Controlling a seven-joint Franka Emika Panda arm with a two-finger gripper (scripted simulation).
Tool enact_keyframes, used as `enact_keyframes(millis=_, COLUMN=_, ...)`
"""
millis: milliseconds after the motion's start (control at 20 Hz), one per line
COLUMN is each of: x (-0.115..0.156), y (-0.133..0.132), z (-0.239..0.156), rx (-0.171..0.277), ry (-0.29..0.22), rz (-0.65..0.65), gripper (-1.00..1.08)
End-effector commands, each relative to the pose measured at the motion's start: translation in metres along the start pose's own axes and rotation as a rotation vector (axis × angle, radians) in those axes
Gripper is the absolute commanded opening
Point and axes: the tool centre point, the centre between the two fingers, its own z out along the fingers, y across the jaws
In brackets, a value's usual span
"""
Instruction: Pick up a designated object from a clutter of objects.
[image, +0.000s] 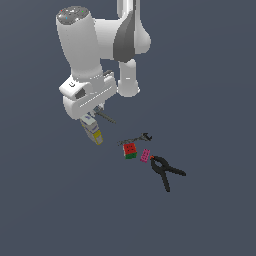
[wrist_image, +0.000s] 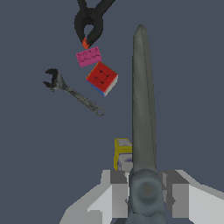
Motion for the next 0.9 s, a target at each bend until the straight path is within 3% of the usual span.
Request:
enact_keyframes(millis=0, x=0.010, y=-0.004, z=-0.023, rx=-0.001, ry=0.000, rz=0.000, gripper=-1.00)
enact_keyframes(millis=450, x=0.048, y=-0.019, z=-0.107, rx=0.001, ry=0.000, rz=0.000, gripper=-1.00)
enact_keyframes(millis=850, x=0.070, y=-0.025, z=-0.152, rx=0.002, ry=0.002, rz=-0.001, gripper=-1.00)
